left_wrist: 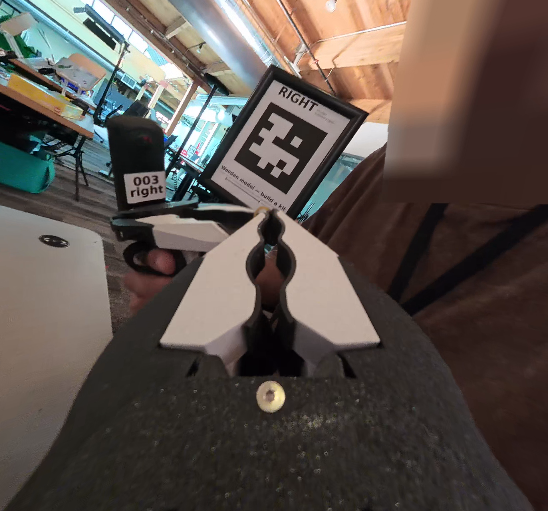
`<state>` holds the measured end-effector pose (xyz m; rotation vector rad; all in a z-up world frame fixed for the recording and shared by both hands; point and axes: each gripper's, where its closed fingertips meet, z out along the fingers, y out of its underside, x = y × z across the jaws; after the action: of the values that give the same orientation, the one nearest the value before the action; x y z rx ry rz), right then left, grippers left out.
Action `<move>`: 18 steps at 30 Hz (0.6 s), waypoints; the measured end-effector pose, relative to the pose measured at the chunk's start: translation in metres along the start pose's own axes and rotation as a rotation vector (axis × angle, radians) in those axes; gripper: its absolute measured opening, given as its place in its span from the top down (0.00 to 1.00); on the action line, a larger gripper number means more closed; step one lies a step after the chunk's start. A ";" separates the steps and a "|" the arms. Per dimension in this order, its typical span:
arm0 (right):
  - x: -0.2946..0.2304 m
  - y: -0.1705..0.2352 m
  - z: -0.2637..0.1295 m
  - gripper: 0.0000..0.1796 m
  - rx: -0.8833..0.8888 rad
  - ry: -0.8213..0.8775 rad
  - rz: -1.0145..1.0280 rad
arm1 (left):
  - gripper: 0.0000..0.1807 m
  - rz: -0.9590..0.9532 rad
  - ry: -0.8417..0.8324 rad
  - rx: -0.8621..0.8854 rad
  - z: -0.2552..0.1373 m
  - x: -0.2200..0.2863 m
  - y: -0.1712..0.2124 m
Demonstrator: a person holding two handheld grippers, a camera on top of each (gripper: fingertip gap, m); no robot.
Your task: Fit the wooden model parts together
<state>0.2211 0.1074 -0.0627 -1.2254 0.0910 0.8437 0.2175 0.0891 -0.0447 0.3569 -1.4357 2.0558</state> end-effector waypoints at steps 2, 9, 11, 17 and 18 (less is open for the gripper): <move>-0.004 0.002 0.001 0.97 -0.012 -0.026 -0.002 | 1.00 0.000 -0.029 -0.024 0.000 -0.004 0.004; -0.008 -0.004 -0.003 0.92 0.039 -0.037 0.012 | 1.00 -0.008 -0.011 -0.005 -0.003 0.001 0.001; -0.006 -0.004 -0.003 0.90 0.042 -0.027 0.010 | 1.00 -0.016 0.016 0.000 -0.001 0.005 0.001; -0.016 -0.007 -0.001 0.87 0.052 -0.085 0.016 | 1.00 -0.050 0.098 -0.016 0.005 0.016 0.008; -0.019 -0.006 0.001 0.88 0.051 -0.099 0.010 | 1.00 -0.052 0.106 -0.015 0.006 0.017 0.008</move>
<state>0.2111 0.0975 -0.0478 -1.1346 0.0378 0.9041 0.1989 0.0873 -0.0399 0.2719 -1.3640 1.9906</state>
